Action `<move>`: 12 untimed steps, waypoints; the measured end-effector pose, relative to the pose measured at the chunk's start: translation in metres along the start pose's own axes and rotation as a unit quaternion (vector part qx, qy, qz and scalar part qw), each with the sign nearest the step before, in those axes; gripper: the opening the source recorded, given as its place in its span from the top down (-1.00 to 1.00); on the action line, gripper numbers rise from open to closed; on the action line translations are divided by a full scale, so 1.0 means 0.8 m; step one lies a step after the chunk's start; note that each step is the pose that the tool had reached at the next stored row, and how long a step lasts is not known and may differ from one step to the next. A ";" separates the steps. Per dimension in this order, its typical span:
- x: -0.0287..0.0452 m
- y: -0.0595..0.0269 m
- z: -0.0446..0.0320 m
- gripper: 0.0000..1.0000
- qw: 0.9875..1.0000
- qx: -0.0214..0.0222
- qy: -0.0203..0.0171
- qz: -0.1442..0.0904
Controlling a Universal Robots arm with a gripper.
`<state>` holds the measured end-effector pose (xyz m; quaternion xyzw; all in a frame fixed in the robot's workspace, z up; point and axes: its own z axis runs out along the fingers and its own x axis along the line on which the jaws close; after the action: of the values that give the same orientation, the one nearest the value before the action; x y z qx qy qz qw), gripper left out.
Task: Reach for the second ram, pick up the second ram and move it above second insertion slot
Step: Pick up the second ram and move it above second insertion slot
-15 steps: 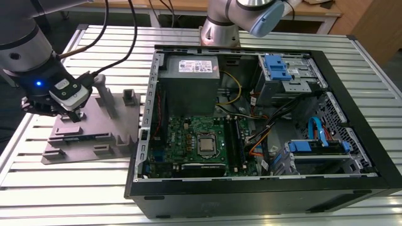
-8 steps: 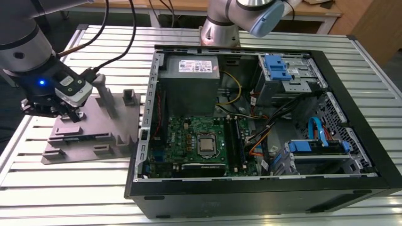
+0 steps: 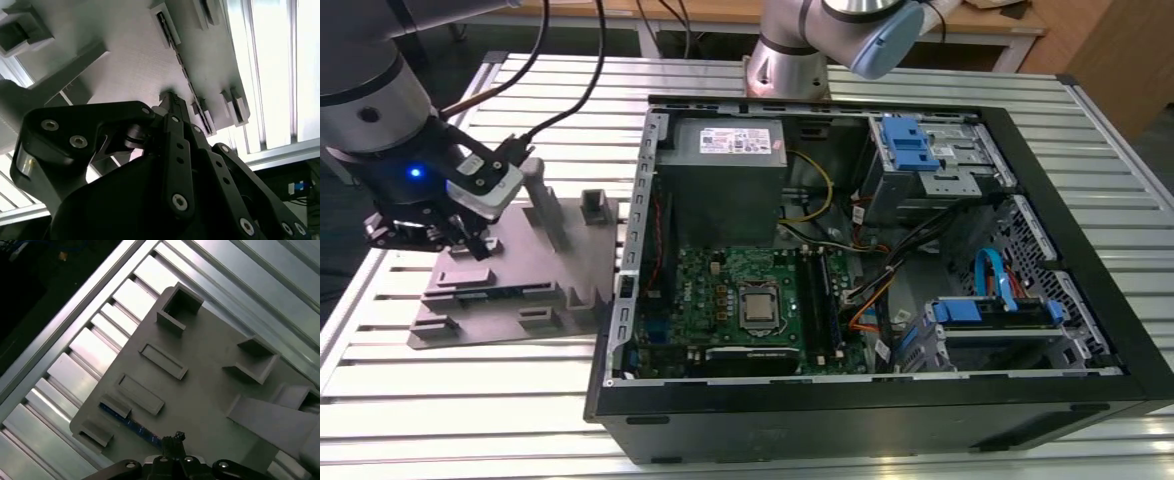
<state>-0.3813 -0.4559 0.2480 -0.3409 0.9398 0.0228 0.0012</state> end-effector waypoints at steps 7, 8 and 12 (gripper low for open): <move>0.0000 0.000 0.0000 0.79 0.999 -0.001 0.002 -0.052; 0.0000 0.000 0.0000 0.79 0.998 -0.001 0.002 -0.059; 0.0000 0.000 0.0000 0.79 0.996 -0.002 0.004 -0.088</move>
<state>-0.3813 -0.4559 0.2480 -0.4221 0.9062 0.0228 -0.0008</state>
